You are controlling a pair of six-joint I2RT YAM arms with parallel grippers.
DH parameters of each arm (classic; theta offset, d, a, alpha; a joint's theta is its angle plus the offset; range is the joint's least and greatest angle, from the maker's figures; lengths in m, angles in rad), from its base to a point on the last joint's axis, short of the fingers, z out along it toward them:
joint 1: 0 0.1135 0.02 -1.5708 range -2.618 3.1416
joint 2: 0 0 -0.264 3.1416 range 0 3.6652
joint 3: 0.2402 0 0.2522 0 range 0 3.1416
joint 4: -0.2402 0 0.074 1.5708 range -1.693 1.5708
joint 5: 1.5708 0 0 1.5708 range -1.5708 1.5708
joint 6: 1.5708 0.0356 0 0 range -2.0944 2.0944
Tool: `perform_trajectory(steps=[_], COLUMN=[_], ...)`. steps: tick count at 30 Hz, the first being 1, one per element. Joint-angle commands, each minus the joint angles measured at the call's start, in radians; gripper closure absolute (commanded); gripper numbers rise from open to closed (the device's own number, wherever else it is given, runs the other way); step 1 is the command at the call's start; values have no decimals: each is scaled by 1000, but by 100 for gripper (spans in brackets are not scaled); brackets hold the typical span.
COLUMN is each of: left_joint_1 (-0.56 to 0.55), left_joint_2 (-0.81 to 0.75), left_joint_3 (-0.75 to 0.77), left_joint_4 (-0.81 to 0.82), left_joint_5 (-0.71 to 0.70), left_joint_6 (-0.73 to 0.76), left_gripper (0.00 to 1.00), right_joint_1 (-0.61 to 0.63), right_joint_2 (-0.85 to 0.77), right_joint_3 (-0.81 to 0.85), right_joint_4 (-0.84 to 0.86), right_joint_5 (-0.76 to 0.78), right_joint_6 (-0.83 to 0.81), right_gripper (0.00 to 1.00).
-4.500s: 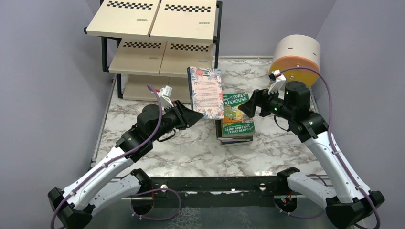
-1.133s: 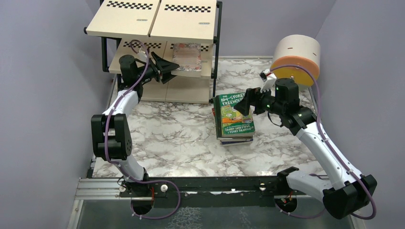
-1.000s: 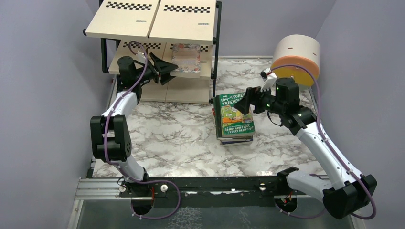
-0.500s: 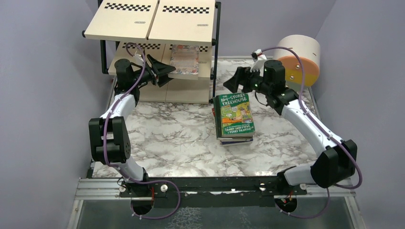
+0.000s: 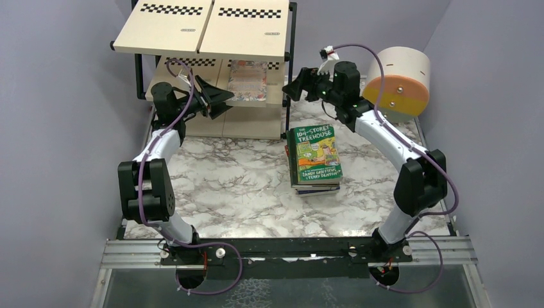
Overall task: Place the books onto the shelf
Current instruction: Place the book on the shelf, then adjust the shelf at the center of the board.
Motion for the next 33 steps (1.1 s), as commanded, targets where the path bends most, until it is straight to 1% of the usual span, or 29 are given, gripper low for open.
perform_trajectory(steps=[1,6,11,15,18,26,33], left_joint_1=[20,21,24,27,30,34,44], left_joint_2=[-20,-34,-50,-61,-66,-82,-128], left_joint_3=[-39,-61,-86,-105,-113,-131,-164], left_joint_4=[-21,-21,-21,-21,-21,-21,-21], left_joint_5=[28,32,35,40,42,45,28], left_joint_6=[11,14,17,20,22,28,34], left_gripper=[36,36,35,36,36,36,36], right_joint_1=[20,23,23,24,23,24,20], right_joint_2=[70,140,190,207,237,283,276], right_joint_3=[81,130,148,126,151,212,204], right_joint_4=[72,89,119,193,200,198,175], right_joint_5=[31,61,107,135,153,182,235], right_joint_6=[9,-2,-25,-48,-63,-119,-150], right_gripper=[16,19,23,26,29,30,30])
